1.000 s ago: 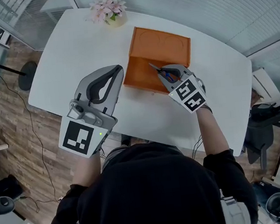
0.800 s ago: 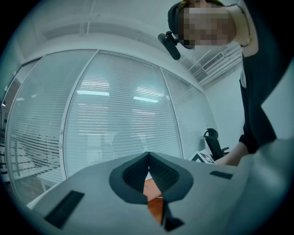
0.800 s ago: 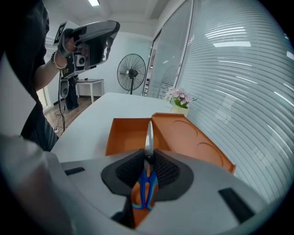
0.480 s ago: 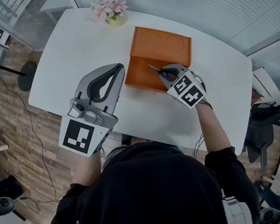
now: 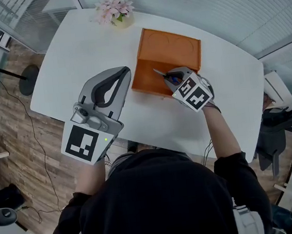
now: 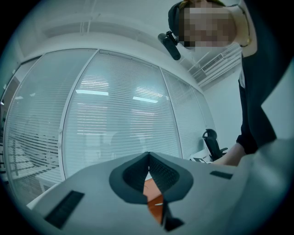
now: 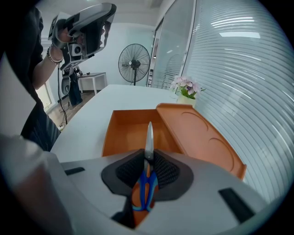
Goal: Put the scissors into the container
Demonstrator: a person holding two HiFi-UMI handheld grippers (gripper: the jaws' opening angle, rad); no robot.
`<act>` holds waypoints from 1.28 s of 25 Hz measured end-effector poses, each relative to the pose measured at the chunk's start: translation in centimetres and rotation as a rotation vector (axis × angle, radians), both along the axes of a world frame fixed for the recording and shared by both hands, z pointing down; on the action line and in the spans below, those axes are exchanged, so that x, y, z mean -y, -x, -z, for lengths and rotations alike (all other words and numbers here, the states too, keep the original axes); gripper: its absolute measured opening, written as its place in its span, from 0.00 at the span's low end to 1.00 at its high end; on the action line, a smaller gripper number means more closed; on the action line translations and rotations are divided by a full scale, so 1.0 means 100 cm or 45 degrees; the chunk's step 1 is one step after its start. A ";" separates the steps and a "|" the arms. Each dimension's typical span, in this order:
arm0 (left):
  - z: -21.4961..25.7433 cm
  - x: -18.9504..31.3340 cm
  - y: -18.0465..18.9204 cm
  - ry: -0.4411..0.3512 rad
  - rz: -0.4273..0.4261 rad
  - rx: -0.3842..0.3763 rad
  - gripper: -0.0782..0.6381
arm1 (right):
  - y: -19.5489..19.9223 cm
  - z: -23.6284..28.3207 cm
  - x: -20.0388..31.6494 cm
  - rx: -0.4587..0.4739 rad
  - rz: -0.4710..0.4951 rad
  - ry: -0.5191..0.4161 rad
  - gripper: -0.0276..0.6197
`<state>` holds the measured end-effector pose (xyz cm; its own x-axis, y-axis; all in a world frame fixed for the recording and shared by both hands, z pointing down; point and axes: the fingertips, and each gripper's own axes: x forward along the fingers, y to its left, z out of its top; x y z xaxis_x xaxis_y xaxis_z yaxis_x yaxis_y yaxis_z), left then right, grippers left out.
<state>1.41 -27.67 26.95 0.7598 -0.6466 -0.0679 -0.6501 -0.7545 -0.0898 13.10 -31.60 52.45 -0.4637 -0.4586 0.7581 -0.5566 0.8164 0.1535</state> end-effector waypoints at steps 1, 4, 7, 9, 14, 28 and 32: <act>-0.001 0.000 0.000 0.002 0.000 0.000 0.13 | 0.001 -0.001 0.000 0.000 0.001 0.000 0.15; -0.001 -0.001 0.001 0.004 -0.001 -0.001 0.13 | 0.001 -0.003 0.002 -0.006 -0.005 0.010 0.15; 0.000 0.000 0.001 0.001 -0.004 -0.003 0.13 | 0.001 -0.007 0.003 -0.011 -0.003 0.032 0.15; -0.001 0.000 0.001 0.003 -0.004 -0.003 0.13 | 0.000 -0.007 0.003 -0.020 -0.005 0.041 0.15; -0.003 0.000 0.001 0.008 -0.006 -0.002 0.13 | -0.001 -0.010 0.004 -0.041 0.000 0.066 0.15; -0.002 -0.001 0.004 0.005 0.010 -0.010 0.13 | -0.001 -0.024 0.006 -0.098 0.021 0.139 0.15; -0.002 -0.001 0.005 0.007 0.014 -0.010 0.13 | 0.000 -0.025 0.005 -0.100 0.030 0.164 0.15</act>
<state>0.91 -27.57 27.12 0.7520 -0.6554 -0.0707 -0.6592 -0.7477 -0.0806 13.06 -32.06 54.98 -0.4097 -0.3453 0.8444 -0.5277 0.8447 0.0894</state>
